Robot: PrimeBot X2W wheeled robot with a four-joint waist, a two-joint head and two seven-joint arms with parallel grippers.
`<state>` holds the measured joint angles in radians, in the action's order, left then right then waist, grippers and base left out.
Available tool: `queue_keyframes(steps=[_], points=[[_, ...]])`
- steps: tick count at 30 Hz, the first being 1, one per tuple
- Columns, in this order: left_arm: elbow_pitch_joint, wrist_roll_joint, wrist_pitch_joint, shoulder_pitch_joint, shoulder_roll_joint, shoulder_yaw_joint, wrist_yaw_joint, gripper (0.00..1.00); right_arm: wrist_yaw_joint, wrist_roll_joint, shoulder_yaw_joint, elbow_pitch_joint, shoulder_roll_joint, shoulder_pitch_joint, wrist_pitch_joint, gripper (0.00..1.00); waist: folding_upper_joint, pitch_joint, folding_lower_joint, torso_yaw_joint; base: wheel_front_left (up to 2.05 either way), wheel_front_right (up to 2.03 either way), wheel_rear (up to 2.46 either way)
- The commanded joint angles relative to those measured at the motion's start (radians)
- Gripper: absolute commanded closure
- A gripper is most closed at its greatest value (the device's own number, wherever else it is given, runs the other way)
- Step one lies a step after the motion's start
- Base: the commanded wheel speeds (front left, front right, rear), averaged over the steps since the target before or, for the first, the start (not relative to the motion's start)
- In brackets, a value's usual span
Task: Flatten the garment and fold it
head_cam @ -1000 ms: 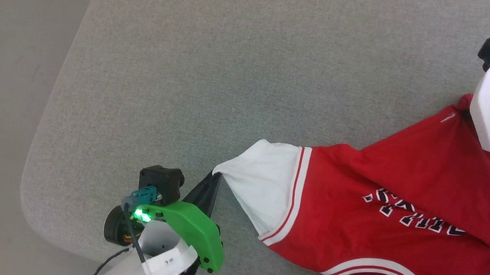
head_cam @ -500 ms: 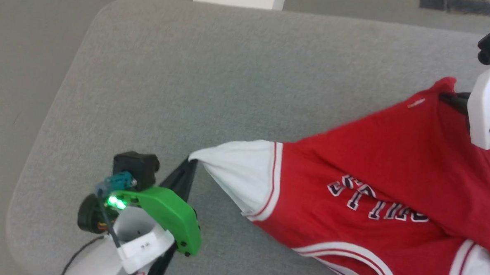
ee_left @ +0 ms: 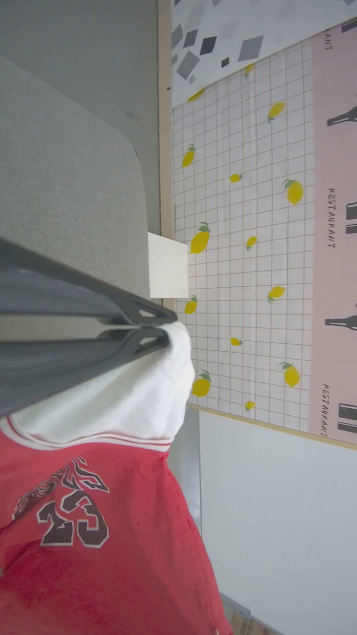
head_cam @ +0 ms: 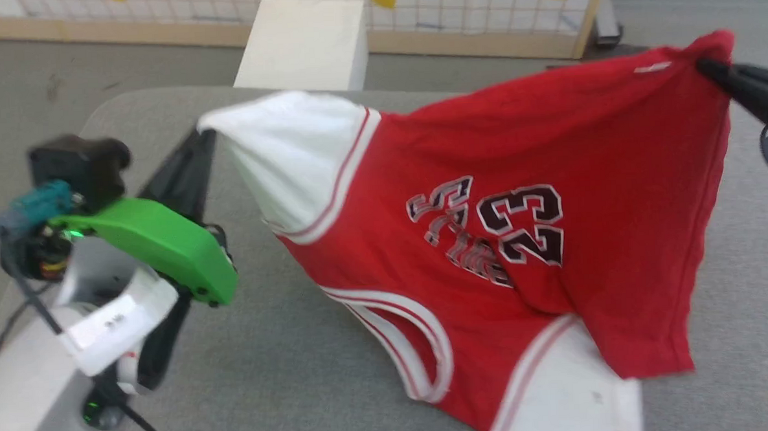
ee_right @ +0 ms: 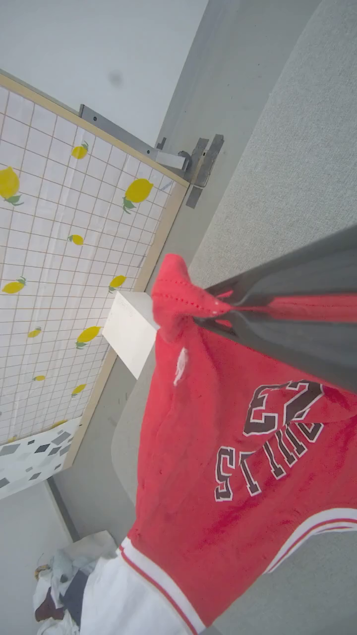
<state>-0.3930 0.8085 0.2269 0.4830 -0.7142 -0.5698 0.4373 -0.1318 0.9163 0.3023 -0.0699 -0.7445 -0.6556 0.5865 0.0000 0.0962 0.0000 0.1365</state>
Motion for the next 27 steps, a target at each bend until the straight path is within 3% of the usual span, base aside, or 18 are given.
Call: queue_keyframes(steps=[1,8,15,23,26,27], points=[[-0.016,0.005,-0.003,0.031,-0.015,0.017,0.008,1.00,0.001,0.012,-0.020,0.017,-0.001,-0.001,-0.011,1.00,0.0000,-0.058,0.0000,-0.064,0.00,0.00,0.00],[-0.083,-0.007,-0.003,0.140,-0.063,0.102,0.005,1.00,0.001,0.026,-0.123,0.122,-0.001,0.001,-0.022,1.00,0.0000,-0.069,0.0000,-0.102,0.00,0.00,0.00],[-0.089,-0.006,0.001,0.304,-0.060,0.159,-0.027,1.00,0.001,0.007,-0.211,0.199,0.034,-0.025,-0.005,1.00,0.0000,-0.037,0.0000,-0.127,0.00,0.00,0.00],[0.030,0.012,0.047,0.547,-0.034,0.167,-0.115,1.00,0.001,-0.051,-0.243,0.222,0.061,-0.137,0.004,1.00,0.0000,0.093,0.0000,-0.158,0.00,0.00,0.00],[0.121,0.015,0.064,0.656,-0.021,0.155,-0.176,1.00,0.001,-0.074,-0.216,0.198,0.059,-0.225,-0.016,1.00,0.0000,0.169,0.0000,-0.170,0.00,0.00,0.00],[0.233,0.008,0.075,0.776,-0.005,0.141,-0.237,1.00,0.001,-0.097,-0.176,0.140,0.065,-0.339,-0.045,1.00,0.0000,0.247,0.0000,-0.181,0.00,0.00,0.00]])
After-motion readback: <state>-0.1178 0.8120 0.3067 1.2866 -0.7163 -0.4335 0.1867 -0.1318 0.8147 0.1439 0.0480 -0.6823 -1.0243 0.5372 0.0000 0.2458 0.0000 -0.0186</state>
